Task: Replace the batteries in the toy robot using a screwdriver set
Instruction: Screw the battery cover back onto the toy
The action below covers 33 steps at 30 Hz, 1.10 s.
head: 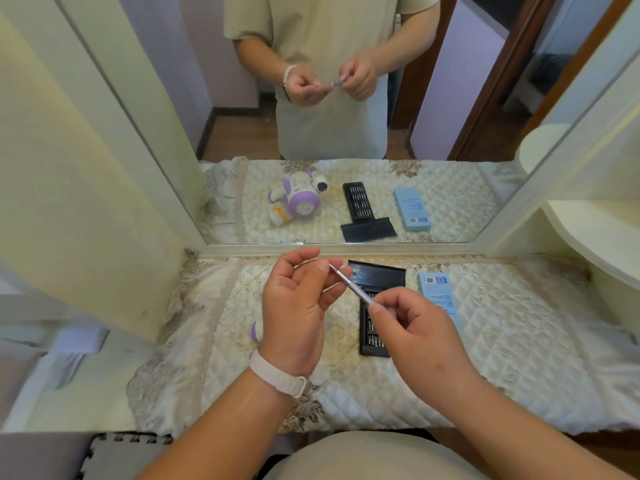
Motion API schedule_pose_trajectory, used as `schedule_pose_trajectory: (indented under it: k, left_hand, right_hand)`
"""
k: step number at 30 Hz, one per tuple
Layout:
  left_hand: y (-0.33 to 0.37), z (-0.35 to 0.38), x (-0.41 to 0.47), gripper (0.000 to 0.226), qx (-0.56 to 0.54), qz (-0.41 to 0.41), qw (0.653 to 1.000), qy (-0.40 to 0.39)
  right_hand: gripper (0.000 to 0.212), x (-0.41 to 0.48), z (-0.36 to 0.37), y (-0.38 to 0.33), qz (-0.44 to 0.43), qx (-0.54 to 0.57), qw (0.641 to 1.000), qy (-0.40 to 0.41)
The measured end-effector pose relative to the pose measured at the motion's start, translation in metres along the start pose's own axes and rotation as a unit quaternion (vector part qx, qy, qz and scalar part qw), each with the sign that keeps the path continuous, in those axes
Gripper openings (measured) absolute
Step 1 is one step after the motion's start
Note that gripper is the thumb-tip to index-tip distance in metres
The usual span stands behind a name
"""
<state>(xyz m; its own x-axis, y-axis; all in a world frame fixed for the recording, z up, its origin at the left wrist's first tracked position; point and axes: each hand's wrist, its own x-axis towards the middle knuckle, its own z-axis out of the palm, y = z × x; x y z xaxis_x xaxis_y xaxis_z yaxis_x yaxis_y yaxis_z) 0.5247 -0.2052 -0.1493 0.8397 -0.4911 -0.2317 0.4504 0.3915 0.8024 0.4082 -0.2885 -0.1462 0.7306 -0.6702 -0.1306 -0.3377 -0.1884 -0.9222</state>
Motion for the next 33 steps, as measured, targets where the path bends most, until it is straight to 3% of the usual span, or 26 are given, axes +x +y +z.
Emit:
schedule_pose_trajectory:
  k: [13, 17, 19, 22, 26, 30, 33]
  left_hand:
    - [-0.013, -0.017, 0.003, 0.018, 0.033, -0.001, 0.999, -0.019]
    - [-0.026, -0.041, 0.005, 0.022, 0.129, 0.013, 0.992, -0.006]
    - [-0.04, -0.066, 0.008, 0.024, 0.284, 0.073, 0.956, 0.028]
    - [-0.066, -0.107, 0.012, 0.024, 0.512, 0.135, 0.847, 0.053]
    - [-0.098, -0.137, 0.019, 0.056, 0.672, 0.09, 0.733, 0.059]
    - [-0.12, -0.141, 0.028, 0.076, 0.735, 0.052, 0.675, 0.028]
    - [-0.132, -0.145, 0.036, 0.081, 0.757, 0.05, 0.651, 0.015]
  right_hand:
    - [0.017, 0.012, 0.017, 0.0, 0.047, 0.115, 0.991, -0.056]
    - [0.017, 0.015, 0.018, 0.003, 0.061, 0.132, 0.988, -0.056]
    - [0.018, 0.017, 0.018, 0.008, 0.068, 0.132, 0.988, -0.053]
    - [0.018, 0.019, 0.017, 0.016, 0.078, 0.122, 0.988, -0.048]
    - [0.018, 0.021, 0.014, 0.025, 0.084, 0.104, 0.99, -0.044]
    - [0.018, 0.023, 0.011, 0.032, 0.095, 0.097, 0.99, -0.037]
    - [0.017, 0.024, 0.008, 0.035, 0.1, 0.088, 0.991, -0.033]
